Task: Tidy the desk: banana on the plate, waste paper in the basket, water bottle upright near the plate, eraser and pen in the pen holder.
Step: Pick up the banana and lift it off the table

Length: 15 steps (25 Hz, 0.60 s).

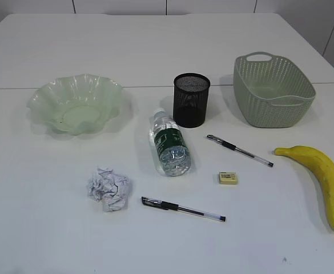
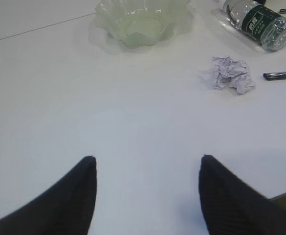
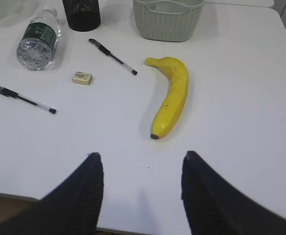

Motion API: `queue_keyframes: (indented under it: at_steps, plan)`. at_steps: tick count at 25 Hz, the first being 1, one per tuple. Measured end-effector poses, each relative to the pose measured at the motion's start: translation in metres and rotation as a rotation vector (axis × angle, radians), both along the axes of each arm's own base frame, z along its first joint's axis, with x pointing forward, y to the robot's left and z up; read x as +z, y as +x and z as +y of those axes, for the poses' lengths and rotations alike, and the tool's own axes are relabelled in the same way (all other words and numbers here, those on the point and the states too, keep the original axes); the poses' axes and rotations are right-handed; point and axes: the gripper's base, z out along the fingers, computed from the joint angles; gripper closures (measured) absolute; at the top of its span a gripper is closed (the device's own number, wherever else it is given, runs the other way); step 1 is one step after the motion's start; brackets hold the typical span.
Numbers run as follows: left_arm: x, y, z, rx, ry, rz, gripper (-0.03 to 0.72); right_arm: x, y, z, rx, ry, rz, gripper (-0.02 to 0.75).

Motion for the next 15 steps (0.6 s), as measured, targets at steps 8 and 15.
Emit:
queue_keyframes:
  at_steps: [8, 15]
  plan:
    - [0.0, 0.0, 0.0, 0.0, 0.0, 0.0, 0.223, 0.0, 0.0, 0.0, 0.0, 0.0, 0.0, 0.351]
    - [0.0, 0.0, 0.0, 0.0, 0.0, 0.0, 0.223, -0.0002, -0.0001, 0.0001, 0.001, 0.001, 0.002, 0.351]
